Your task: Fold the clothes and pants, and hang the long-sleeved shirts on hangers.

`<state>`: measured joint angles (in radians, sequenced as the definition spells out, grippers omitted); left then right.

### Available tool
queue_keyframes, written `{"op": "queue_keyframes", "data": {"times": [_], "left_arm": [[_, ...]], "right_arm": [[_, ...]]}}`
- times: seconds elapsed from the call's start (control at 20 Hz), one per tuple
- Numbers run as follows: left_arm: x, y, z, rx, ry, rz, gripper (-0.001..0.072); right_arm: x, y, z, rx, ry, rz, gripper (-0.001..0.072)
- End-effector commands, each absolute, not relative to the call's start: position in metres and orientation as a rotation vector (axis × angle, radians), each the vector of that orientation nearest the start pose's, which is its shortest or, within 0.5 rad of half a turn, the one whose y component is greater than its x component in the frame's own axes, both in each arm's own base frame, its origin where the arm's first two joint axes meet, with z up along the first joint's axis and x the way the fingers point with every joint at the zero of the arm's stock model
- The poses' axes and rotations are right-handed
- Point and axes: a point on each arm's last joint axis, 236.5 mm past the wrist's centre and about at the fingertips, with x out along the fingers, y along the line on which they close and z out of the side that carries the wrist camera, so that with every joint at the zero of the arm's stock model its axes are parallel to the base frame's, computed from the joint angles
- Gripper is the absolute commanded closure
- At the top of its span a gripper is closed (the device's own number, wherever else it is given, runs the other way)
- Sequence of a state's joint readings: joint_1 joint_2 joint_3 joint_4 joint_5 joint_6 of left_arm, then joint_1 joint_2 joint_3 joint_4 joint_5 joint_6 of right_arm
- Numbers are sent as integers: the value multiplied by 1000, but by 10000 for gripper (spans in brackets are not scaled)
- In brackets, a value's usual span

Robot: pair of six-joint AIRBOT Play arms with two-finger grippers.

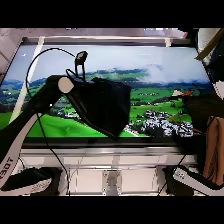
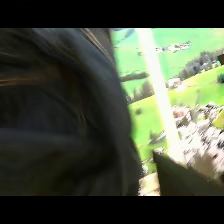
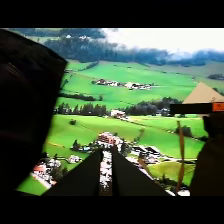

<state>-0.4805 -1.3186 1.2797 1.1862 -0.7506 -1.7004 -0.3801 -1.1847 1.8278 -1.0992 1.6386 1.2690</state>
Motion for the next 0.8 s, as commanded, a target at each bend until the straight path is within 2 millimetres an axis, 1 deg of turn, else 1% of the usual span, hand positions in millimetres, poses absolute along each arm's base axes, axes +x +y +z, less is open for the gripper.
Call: {"op": "queue_keyframes", "data": {"times": [0.0, 0.05, 0.1, 0.15, 0.2, 0.25, 0.3, 0.35, 0.4, 0.45, 0.5, 0.55, 0.6, 0.65, 0.7, 0.75], "left_arm": [[442, -266, 119, -371, 805, -468, -13], [452, -232, 126, -349, 783, -407, -13], [456, -194, 126, -326, 796, -335, -13], [455, -159, 122, -323, 834, -261, -13], [451, -121, 116, -315, 878, -170, -13], [447, -87, 110, -306, 906, -76, -13], [440, -59, 103, -325, 933, 13, -13], [429, -44, 89, -335, 982, 55, -13], [412, -39, 68, -335, 1047, 77, -13], [395, -41, 42, -334, 1105, 83, -13], [378, -50, 20, -350, 1143, 78, -13], [366, -64, 0, -390, 1149, 64, -13], [364, -80, -10, -436, 1112, 27, -13], [367, -95, -12, -476, 1060, -8, -13], [374, -106, -11, -478, 1007, -42, -12], [383, -114, -8, -473, 958, -65, -9]], "right_arm": [[369, -16, 233, 184, 957, 312, 593], [372, -12, 215, 227, 994, 337, 567], [374, -8, 196, 270, 1031, 357, 497], [380, -4, 174, 311, 1060, 366, 409], [388, 1, 154, 340, 1075, 366, 360], [398, 7, 134, 362, 1079, 361, 360], [411, 17, 113, 373, 1076, 357, 360], [425, 30, 94, 374, 1069, 358, 360], [440, 46, 75, 367, 1063, 364, 360], [452, 65, 57, 358, 1066, 378, 360], [460, 84, 38, 356, 1087, 396, 360], [464, 107, 19, 379, 1121, 424, 344], [465, 126, 3, 409, 1156, 454, 275], [465, 141, -12, 442, 1191, 479, 273], [466, 150, -24, 458, 1216, 491, 273], [467, 154, -31, 464, 1230, 495, 272]]}}
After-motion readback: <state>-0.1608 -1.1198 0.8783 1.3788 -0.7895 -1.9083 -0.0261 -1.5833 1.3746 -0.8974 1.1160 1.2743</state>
